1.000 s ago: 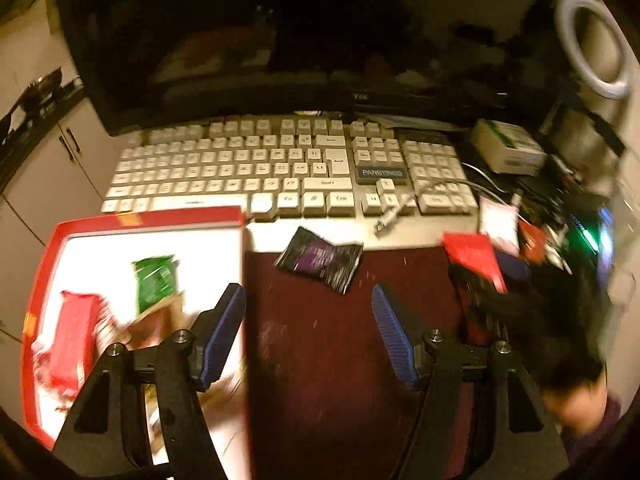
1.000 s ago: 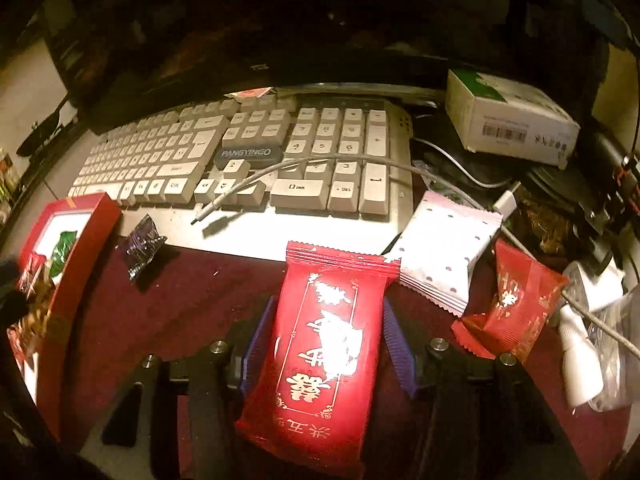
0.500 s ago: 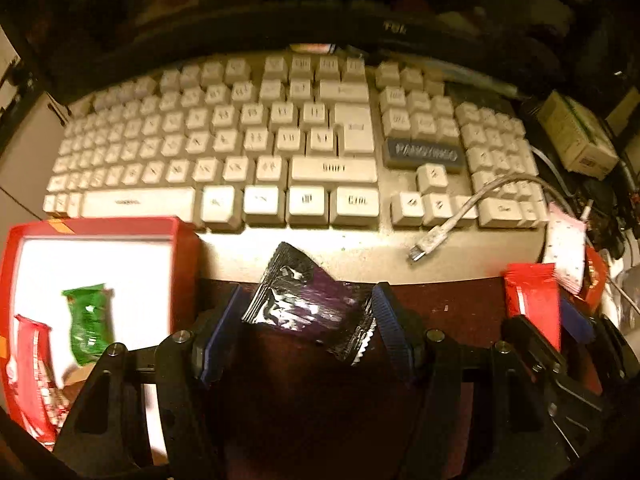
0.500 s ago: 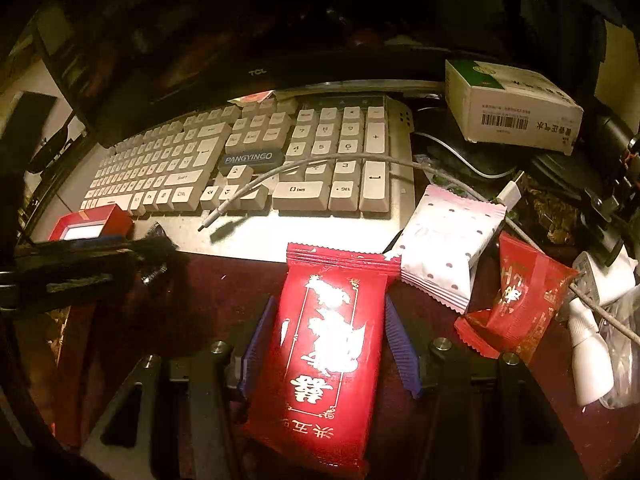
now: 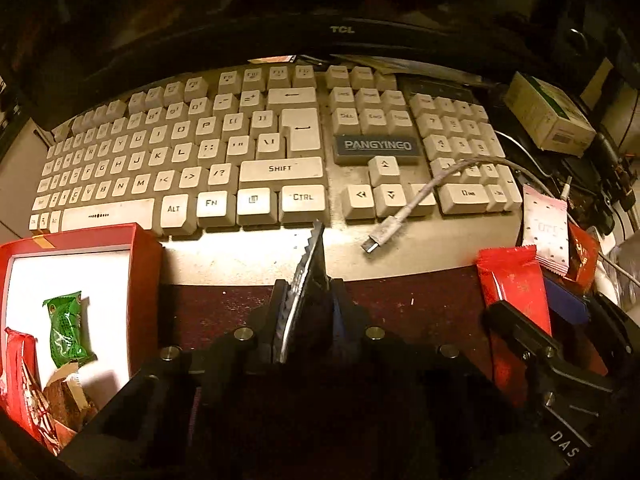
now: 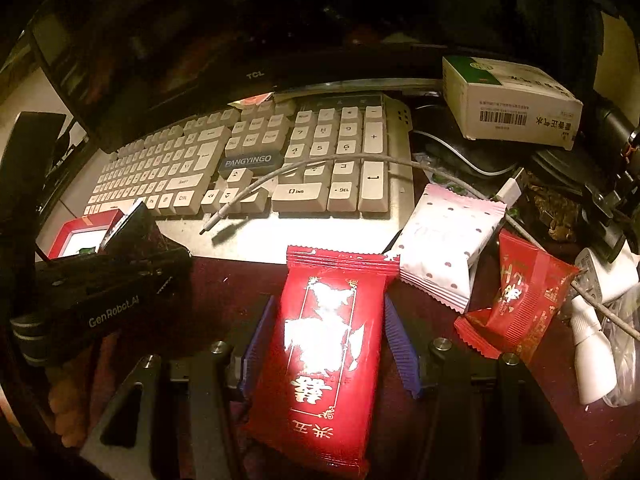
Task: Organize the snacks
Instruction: 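Carry the red bag and purple packet over the tray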
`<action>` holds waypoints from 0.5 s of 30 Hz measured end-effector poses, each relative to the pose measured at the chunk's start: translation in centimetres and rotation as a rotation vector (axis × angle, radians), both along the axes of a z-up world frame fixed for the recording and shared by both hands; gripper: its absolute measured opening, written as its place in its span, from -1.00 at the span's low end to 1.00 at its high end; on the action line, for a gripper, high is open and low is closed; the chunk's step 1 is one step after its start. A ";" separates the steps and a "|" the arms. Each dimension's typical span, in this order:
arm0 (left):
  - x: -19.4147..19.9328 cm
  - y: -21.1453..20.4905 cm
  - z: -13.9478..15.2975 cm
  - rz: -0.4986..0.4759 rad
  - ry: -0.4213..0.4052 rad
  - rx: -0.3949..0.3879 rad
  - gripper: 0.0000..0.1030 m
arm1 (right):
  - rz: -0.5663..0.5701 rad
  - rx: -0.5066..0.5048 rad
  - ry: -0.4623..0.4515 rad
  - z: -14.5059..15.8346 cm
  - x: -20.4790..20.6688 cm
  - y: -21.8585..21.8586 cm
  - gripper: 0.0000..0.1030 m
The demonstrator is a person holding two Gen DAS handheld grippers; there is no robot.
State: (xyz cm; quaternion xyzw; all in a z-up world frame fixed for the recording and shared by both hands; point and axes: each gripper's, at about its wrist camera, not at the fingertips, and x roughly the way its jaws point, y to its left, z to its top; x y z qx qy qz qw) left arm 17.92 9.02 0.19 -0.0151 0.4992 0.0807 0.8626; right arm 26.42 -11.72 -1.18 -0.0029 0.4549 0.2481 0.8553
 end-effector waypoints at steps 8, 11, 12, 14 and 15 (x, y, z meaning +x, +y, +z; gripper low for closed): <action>-3.8 0.8 1.9 -0.015 -0.096 -0.032 -0.67 | -0.008 0.012 0.000 -0.1 -0.1 -0.3 0.00; -6.3 0.7 3.1 -0.039 -0.137 -0.051 -0.67 | -0.003 0.048 0.021 0.0 0.0 -0.5 -0.01; -7.7 0.5 3.6 -0.046 -0.153 -0.044 -0.67 | 0.005 0.065 0.030 0.0 0.0 -0.6 -0.01; -10.0 0.5 4.6 -0.051 -0.180 -0.029 -0.67 | 0.016 0.081 0.037 0.0 0.0 -0.6 -0.01; -11.0 0.8 5.1 -0.055 -0.202 -0.028 -0.67 | 0.026 0.093 0.040 0.0 -0.1 -0.5 -0.01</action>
